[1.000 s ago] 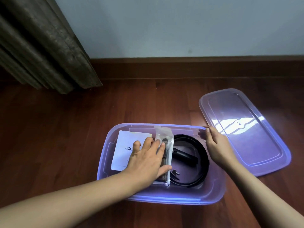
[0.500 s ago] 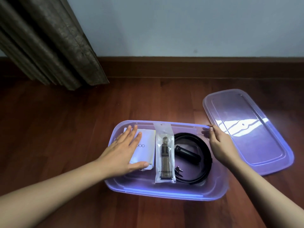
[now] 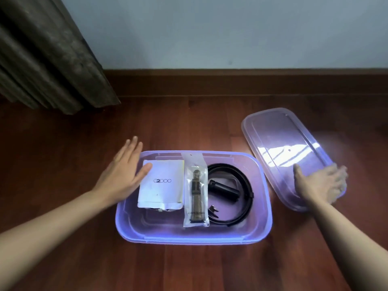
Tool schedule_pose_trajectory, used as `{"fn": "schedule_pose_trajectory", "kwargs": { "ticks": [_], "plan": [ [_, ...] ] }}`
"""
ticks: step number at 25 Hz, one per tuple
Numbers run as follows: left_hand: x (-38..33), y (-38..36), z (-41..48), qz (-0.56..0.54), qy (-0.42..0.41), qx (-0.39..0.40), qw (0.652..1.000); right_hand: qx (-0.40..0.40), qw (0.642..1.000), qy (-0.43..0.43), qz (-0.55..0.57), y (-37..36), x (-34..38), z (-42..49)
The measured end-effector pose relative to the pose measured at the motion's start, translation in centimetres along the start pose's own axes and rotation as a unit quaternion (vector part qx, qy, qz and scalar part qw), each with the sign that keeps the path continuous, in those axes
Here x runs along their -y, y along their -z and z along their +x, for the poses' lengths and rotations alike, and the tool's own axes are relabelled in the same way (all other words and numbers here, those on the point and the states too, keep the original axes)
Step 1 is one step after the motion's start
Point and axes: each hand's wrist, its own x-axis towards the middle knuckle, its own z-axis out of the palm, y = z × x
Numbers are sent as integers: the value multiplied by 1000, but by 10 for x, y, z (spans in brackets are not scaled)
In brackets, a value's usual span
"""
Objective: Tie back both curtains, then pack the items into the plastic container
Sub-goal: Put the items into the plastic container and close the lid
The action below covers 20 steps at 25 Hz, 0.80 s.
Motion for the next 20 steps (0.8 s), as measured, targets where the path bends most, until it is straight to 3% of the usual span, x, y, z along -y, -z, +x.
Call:
{"fn": "schedule_pose_trajectory", "kwargs": {
  "ticks": [3,9,12,16,20],
  "plan": [
    [6,-13,1,-50,14,8,999,40,984,-172,36,-4,-17,4],
    [8,-13,1,-57,14,0,998,1,956,-258,139,-12,-10,20],
    [8,-14,1,-53,16,1,998,-3,923,-330,198,-10,-14,28],
    [7,-13,1,-56,14,-2,998,-19,920,-346,183,6,-12,33],
    [5,-11,2,-62,15,2,998,-46,893,-306,328,13,-6,24]
  ]
}}
